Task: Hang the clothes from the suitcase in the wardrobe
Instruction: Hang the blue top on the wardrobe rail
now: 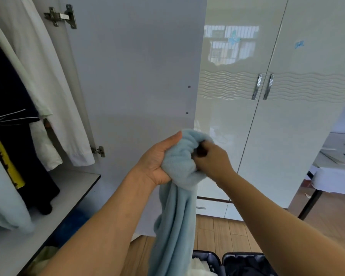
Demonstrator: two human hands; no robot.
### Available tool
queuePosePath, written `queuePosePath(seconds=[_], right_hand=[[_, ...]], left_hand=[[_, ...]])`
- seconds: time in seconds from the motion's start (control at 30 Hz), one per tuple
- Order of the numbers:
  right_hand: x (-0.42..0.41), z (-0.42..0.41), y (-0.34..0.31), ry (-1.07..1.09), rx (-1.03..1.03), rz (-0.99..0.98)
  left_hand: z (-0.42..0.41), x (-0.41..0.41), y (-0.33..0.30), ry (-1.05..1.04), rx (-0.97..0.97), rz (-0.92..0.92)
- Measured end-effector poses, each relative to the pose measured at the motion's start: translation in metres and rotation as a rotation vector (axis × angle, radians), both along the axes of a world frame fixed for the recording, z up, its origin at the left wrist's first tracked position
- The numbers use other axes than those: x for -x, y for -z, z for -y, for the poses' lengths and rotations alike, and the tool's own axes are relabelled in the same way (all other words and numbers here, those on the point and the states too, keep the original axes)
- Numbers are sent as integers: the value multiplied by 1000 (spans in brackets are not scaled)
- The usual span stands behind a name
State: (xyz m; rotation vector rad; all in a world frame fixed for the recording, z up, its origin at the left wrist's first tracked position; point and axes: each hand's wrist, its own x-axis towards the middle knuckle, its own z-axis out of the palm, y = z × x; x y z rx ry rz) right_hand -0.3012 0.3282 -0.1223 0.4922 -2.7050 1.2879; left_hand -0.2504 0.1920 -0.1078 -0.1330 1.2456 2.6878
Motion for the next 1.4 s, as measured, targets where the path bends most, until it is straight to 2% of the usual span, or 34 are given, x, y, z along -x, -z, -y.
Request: queuePosePath(seconds=[0.03,0.1,0.17,0.3,0.33,0.37,0.43,0.53,0.57,0.6,0.63,0.67,0.7,0.73,0.8,0.9,0.97,1.03,1.13,1.2,1.23,1.27,1.3,1.37,1.4], right_hand=[[1,3,7,-19,-192,-57],[0,8,18,-67,-372,-30],[3,12,25,-85,-440,-31],[8,10,22,-37,-399,59],[10,8,18,-37,-284,130],[11,6,11,-42,-77,221],[12,0,-8,-46,442,451],[17,-16,-29,-84,1077,712],[19,-19,-32,-116,1208,738],[18,-20,-36,-163,1278,744],[16,-20,-39,-213,1304,737],[16,-20,-38,-251,1320,713],[14,-19,-39,-309,1327,694],[12,-18,-40,-341,1308,678],[8,-14,-44,-384,1273,707],[7,-12,-43,-453,1263,856],[2,-13,-44,-483,1213,877],[-6,-13,-43,-501,1130,802],[-13,-16,-38,-487,1040,636],[-18,-22,-39,-402,959,516],[-20,-27,-39,-318,875,440],[-15,-33,-36,-210,723,351],[-10,-37,-33,-88,534,270],[2,-43,-27,87,134,248],[4,-42,-25,112,-16,265]], left_hand=[[-1,0,-2,-44,12,-23],[-5,3,0,-136,37,-57],[-8,4,6,-182,57,-82],[-1,8,15,-205,67,-94],[2,10,16,-219,84,-87],[6,12,17,-251,109,-76],[13,16,21,-381,216,-21],[24,18,27,-532,522,100],[25,17,27,-571,760,161],[22,13,24,-630,1081,213],[18,11,19,-727,1353,180],[11,7,12,-838,1502,23],[4,3,1,-894,1521,-187],[-3,-1,-9,-871,1495,-340],[-9,0,-16,-673,1503,-401],[-12,4,-12,-320,1678,-281],[-14,7,-4,-159,1700,-219],[-14,16,7,-70,1774,-140],[-9,26,19,-43,2020,-84],[-3,26,24,-179,1968,-118],[0,25,27,-273,1865,-154],[3,22,26,-378,1646,-152],[4,20,21,-463,1321,-119],[-3,14,11,-451,691,-7],[-8,9,5,-407,495,19]])
